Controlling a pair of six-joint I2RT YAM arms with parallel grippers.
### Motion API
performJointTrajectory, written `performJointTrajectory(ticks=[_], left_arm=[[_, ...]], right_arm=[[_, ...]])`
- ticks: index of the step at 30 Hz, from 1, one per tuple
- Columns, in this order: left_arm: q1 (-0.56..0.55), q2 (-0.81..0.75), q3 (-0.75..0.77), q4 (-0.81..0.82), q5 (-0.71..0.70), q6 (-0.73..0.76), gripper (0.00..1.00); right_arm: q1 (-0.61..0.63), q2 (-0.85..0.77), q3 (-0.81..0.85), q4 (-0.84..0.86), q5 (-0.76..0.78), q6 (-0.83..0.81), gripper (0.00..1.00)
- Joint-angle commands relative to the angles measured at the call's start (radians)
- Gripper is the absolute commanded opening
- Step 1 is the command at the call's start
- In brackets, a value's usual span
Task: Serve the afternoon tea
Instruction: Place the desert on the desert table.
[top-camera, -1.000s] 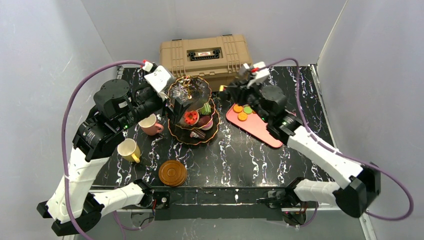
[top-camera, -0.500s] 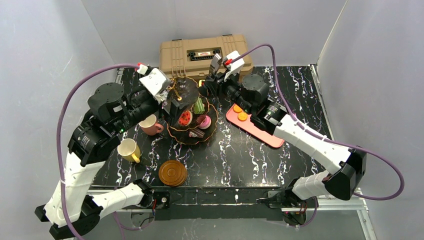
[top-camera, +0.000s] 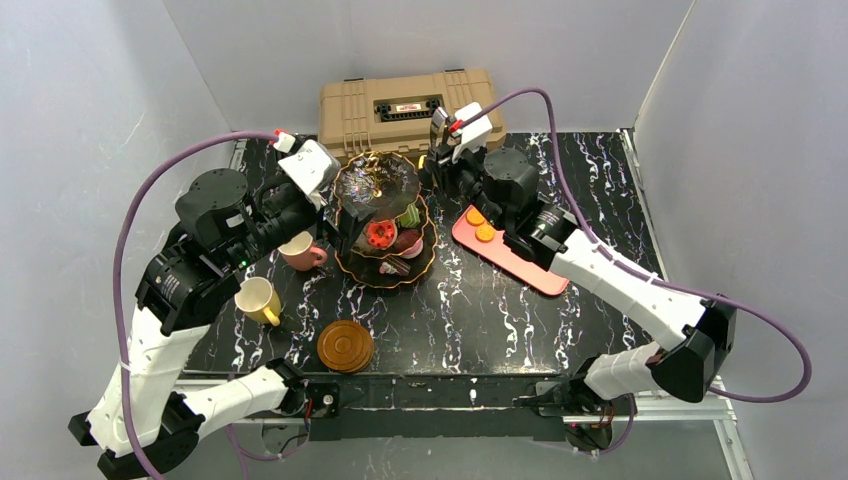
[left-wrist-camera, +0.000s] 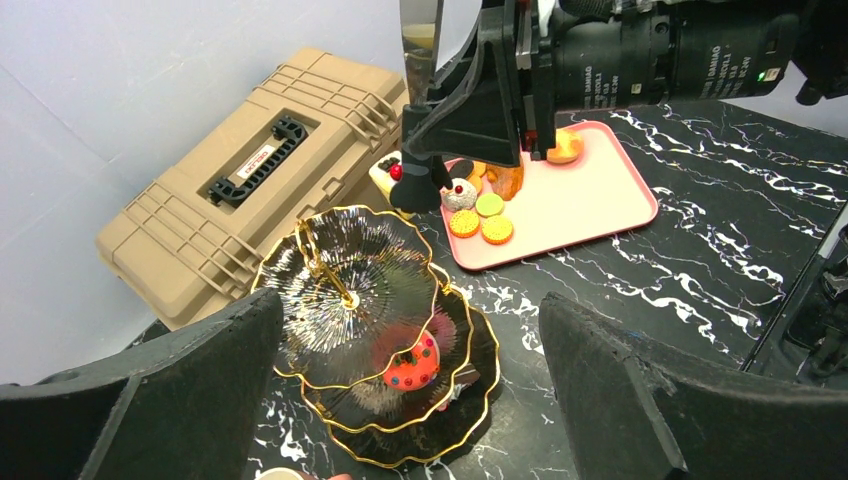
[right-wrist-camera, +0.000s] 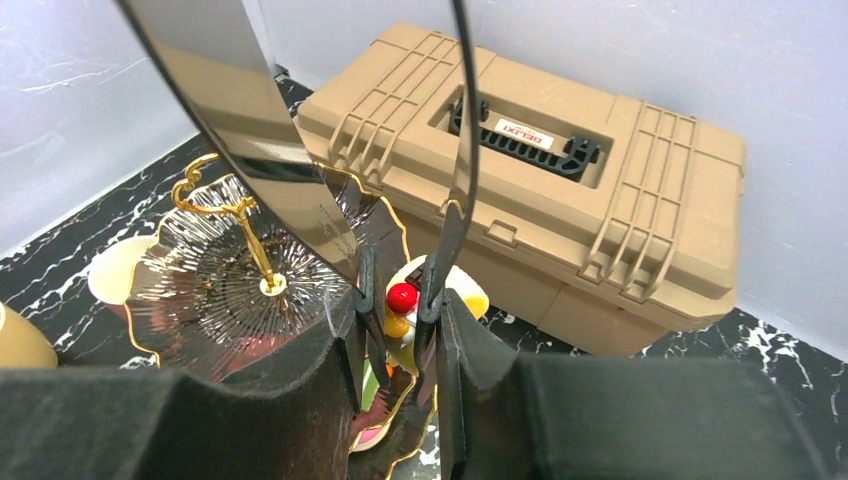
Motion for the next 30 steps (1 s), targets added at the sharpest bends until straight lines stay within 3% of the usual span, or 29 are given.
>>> performJointTrajectory(ticks=[1,7,16,30], left_arm=[[0.008,-0.004,0.007,0.008,-0.002,0.003,0.98],[0.007,-0.002,0.014,0.008,0.000,0.001,0.98],[0.007,-0.002,0.020,0.008,-0.005,0.005,0.98],[0.007,0.001,0.023,0.011,-0.008,0.003,0.98]], right_arm=[[0.004,-0.072,0.074,0.048,0.047,-0.054,0.28],[0.004,-0.069,0.093,0.040,0.025,-0.052,0.28],[0.004,-0.011,0.094,0.087,-0.147,0.082,0.32],[0.004,0.024,0.067,0.137,-0.160,0.120,0.66]])
